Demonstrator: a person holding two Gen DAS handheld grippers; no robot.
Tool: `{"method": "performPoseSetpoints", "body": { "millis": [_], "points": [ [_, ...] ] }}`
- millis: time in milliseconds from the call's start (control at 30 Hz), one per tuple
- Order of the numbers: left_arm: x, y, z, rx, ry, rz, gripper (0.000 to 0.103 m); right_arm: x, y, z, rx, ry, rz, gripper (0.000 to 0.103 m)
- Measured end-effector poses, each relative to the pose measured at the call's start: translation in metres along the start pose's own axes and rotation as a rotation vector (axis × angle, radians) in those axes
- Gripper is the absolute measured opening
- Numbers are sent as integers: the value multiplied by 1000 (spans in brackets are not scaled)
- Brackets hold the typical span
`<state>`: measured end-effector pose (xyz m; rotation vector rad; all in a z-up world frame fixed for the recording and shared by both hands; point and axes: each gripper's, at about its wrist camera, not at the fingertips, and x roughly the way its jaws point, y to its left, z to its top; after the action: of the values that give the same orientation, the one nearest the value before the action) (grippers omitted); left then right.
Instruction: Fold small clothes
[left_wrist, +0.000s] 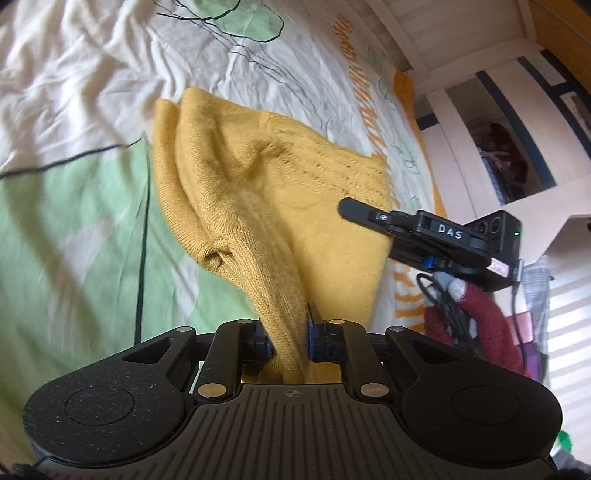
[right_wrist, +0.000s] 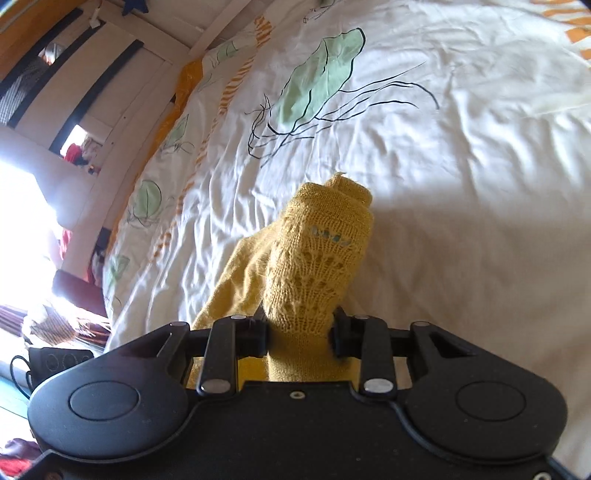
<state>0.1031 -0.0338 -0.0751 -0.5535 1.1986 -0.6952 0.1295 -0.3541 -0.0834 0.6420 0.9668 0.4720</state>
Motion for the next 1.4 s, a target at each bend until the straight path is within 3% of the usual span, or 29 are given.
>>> {"method": "performPoseSetpoints", "body": {
  "millis": [167,233,300,500,567,700,767,833,933,1167,1400],
  "points": [
    [3,0,-15,79,-74,195,17,-6,-1,-9,-94,-93,-189,46],
    [7,-2,-24,132,-90,282,27,-6,-5,-11,-89,-137,-240,48],
    [9,-2,-32,174,-110,336,30,-11,-9,-15,-91,-185,-272,48],
    [5,-9,-43,215,-165,393,36,-34,-7,-34,-102,-288,-331,57],
    [-5,-9,-56,223,-188,404,37,-44,-2,-42,-113,-323,-341,72],
    [-19,-16,-67,229,-253,403,44,-60,15,-59,-153,-392,-349,85],
    [-26,-20,-72,230,-283,413,51,-67,23,-69,-168,-420,-348,103],
    [-31,-24,-74,226,-305,423,76,-73,32,-80,-177,-447,-346,103],
    [-36,-33,-75,243,-338,452,95,-77,44,-96,-183,-467,-383,103],
    [-40,-57,-75,336,-408,542,103,-81,65,-130,-233,-482,-457,103],
    [-37,-75,-73,381,-394,530,103,-91,83,-152,-262,-471,-499,103]
  ]
}}
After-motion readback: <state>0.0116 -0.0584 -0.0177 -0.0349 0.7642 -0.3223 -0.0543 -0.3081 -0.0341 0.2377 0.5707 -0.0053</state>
